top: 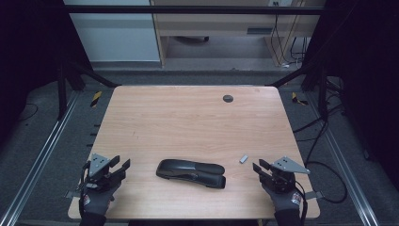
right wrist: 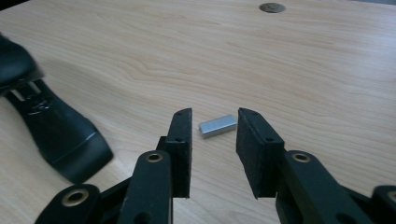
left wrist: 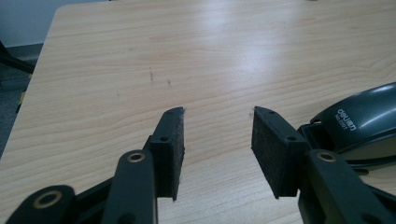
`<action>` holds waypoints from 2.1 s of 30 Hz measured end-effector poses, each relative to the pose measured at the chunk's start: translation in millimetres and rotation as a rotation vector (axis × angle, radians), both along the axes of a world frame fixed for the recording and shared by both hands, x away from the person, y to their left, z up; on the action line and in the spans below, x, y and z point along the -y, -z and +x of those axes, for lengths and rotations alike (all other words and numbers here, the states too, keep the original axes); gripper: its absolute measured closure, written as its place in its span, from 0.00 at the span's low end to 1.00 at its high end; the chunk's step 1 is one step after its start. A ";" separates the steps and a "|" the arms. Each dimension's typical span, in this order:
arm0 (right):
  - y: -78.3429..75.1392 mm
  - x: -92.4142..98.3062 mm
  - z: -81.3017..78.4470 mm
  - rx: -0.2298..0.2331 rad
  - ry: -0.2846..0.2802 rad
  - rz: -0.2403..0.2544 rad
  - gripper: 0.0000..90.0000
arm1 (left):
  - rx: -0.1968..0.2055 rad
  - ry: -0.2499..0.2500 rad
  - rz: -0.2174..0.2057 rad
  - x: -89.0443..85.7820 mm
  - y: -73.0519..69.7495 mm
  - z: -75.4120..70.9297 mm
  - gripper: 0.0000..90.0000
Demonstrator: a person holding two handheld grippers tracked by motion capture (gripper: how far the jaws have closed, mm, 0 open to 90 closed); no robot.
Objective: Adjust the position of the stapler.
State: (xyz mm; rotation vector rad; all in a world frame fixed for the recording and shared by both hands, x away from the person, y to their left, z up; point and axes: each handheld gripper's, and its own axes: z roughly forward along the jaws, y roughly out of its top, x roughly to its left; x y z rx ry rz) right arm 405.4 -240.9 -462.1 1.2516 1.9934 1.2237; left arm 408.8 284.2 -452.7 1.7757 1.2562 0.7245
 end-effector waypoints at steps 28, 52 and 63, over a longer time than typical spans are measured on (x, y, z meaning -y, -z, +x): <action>13.8 -68.5 -14.9 -0.100 -0.256 -0.033 1.00 | 0.005 0.047 0.091 14.0 -0.2 -5.1 0.95; 34.7 -102.5 -17.2 -0.160 -0.313 -0.103 1.00 | 0.004 0.029 0.110 15.4 -0.2 -4.1 0.99; 38.3 -105.8 -15.6 -0.174 -0.317 -0.125 1.00 | 0.005 0.028 0.115 16.2 0.2 -3.0 0.99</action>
